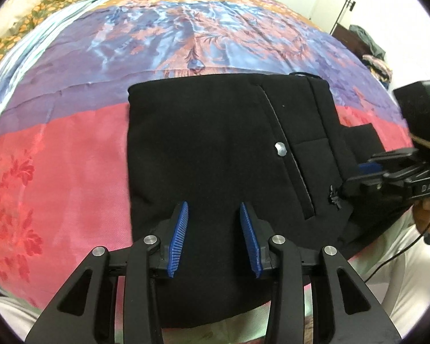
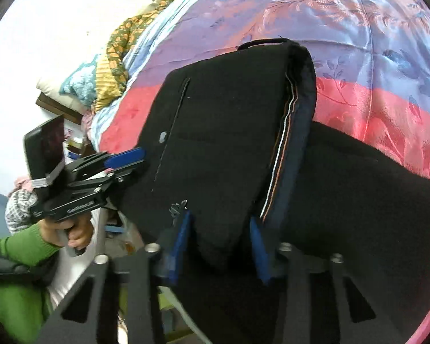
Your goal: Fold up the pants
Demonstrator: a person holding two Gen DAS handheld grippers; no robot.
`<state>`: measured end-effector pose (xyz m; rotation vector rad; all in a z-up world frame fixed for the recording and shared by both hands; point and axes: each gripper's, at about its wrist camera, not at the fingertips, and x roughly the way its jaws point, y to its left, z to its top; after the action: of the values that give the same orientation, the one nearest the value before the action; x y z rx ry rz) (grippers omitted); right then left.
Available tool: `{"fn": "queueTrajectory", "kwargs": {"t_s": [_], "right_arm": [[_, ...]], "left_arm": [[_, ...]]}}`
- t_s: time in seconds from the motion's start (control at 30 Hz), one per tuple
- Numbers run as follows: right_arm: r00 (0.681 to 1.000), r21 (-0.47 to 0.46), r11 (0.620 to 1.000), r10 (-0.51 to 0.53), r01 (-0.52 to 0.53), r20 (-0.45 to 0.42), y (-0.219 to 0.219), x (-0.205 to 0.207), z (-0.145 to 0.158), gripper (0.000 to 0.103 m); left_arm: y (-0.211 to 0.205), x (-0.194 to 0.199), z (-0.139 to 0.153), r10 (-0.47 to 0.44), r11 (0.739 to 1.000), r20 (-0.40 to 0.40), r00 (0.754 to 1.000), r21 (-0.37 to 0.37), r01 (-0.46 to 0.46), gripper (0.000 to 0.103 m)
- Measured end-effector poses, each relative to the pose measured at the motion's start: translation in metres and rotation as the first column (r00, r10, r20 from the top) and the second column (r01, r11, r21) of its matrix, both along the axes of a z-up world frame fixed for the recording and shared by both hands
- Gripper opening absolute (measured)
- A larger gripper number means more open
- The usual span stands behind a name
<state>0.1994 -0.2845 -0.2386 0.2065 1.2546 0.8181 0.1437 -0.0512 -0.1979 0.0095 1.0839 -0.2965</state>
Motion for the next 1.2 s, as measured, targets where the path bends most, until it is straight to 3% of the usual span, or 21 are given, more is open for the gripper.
{"fn": "queueTrajectory", "kwargs": {"t_s": [0.03,0.2,0.27,0.4,0.6,0.67,0.77,0.83,0.87,0.93,1.03,1.13,1.2], "right_arm": [[1.000,0.010,1.000,-0.003,0.003,0.021,-0.001,-0.003,0.008,0.023],[0.987,0.209,0.973,-0.124,0.101,0.099,-0.031,-0.022,0.067,0.019],[0.981,0.262,0.957,-0.156,0.123,0.112,-0.045,-0.034,0.086,0.018],[0.970,0.294,0.940,-0.215,0.175,0.111,-0.080,-0.057,0.099,0.018],[0.931,0.207,0.915,-0.362,0.347,0.037,-0.150,-0.083,0.067,0.017],[0.910,0.113,0.904,-0.416,0.412,0.005,-0.168,-0.084,0.043,0.016],[0.898,0.021,0.898,-0.438,0.439,-0.042,-0.172,-0.085,0.014,0.017],[0.898,-0.018,0.898,-0.439,0.439,-0.009,-0.165,-0.086,0.017,0.021],[0.899,-0.047,0.898,-0.437,0.437,0.006,-0.164,-0.085,0.021,0.034],[0.900,-0.147,0.888,-0.428,0.435,0.076,-0.159,-0.085,0.039,0.050],[0.894,-0.203,0.877,-0.393,0.435,0.215,-0.153,-0.090,0.069,0.050],[0.885,-0.197,0.893,-0.326,0.404,0.334,-0.127,-0.091,0.098,0.050],[0.886,-0.184,0.910,-0.288,0.371,0.363,-0.107,-0.093,0.104,0.050]], "left_arm": [[0.004,0.001,0.008,0.007,1.000,-0.008,1.000,0.006,-0.007,0.042],[0.047,-0.003,0.069,0.109,0.987,0.088,0.990,-0.126,-0.097,0.070],[0.060,-0.008,0.090,0.126,0.983,0.121,0.985,-0.150,-0.107,0.070],[0.066,-0.020,0.099,0.120,0.983,0.135,0.983,-0.154,-0.099,0.072],[0.047,-0.026,0.074,0.081,0.990,0.080,0.994,-0.122,-0.071,0.072],[0.033,-0.027,0.064,0.052,0.994,0.060,0.997,-0.103,-0.045,0.072],[0.007,-0.028,0.049,-0.016,1.000,0.034,0.999,-0.003,0.016,0.072],[-0.006,-0.029,0.041,-0.037,0.998,0.015,0.999,0.054,0.036,0.072],[-0.012,-0.030,0.038,-0.042,0.997,0.001,0.999,0.066,0.042,0.072],[-0.016,-0.031,0.035,-0.046,0.997,-0.014,0.999,0.057,0.047,0.072],[-0.024,-0.033,0.036,-0.052,0.997,-0.013,0.999,0.060,0.053,0.072],[-0.032,-0.033,0.035,-0.051,0.995,-0.010,0.999,0.090,0.052,0.072],[-0.035,-0.031,0.035,-0.045,0.993,-0.009,0.999,0.106,0.046,0.072]]}}
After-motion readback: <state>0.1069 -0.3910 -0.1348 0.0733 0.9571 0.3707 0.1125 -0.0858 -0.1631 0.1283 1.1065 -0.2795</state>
